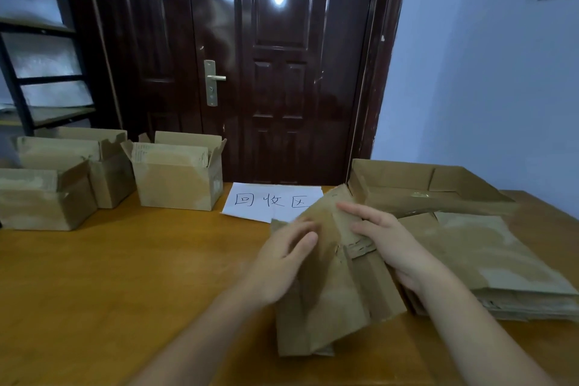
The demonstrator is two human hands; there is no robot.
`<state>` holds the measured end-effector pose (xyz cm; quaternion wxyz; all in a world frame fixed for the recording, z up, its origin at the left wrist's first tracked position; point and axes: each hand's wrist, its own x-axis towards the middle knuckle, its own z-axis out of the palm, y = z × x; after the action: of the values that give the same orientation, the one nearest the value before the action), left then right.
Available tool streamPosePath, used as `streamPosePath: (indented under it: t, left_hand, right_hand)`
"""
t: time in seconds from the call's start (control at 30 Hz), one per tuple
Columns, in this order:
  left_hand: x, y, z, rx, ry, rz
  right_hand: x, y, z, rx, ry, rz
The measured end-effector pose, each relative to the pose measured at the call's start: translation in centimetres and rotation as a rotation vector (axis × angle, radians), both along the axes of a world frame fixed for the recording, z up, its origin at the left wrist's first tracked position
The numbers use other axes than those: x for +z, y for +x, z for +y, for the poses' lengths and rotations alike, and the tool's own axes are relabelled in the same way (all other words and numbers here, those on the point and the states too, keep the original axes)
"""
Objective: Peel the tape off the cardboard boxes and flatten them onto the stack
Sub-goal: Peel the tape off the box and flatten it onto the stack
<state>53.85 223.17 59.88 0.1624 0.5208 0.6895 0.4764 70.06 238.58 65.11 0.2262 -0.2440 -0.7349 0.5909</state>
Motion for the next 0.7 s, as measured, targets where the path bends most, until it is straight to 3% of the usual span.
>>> streamPosePath:
  t: [0.07, 0.13, 0.3, 0.4, 0.5, 0.6, 0.7]
  left_hand:
    - [-0.4, -1.4, 0.2, 0.181, -0.022, 0.076]
    - [-0.4, -2.3, 0.2, 0.253, 0.038, 0.007]
    - [0.5, -2.9, -0.6, 0.09, 0.159, -0.574]
    - [1.0, -3.6, -1.2, 0.016, 0.177, -0.737]
    - [1.6, -4.0, -1.6, 0.078, 0.14, -0.658]
    - [1.6, -5.0, -1.8, 0.265, 0.017, -0.44]
    - [0.6, -5.8, -1.8, 0.357, -0.088, -0.234]
  right_hand:
    - [0.1, 0.0, 0.3, 0.01, -0.087, 0.1]
    - [0.3, -0.2, 0.4, -0.004, -0.119, 0.178]
    - [-0.3, -1.3, 0.3, -0.061, -0.162, 0.248]
    - [-0.8, -1.6, 0.1, -0.082, -0.271, 0.262]
    - [-1.4, -1.7, 0.1, -0.08, -0.289, 0.191]
    - [-2.3, -2.0, -0.1, 0.067, -0.296, 0.041]
    - [-3.9, -2.6, 0.4, 0.137, 0.035, -0.148]
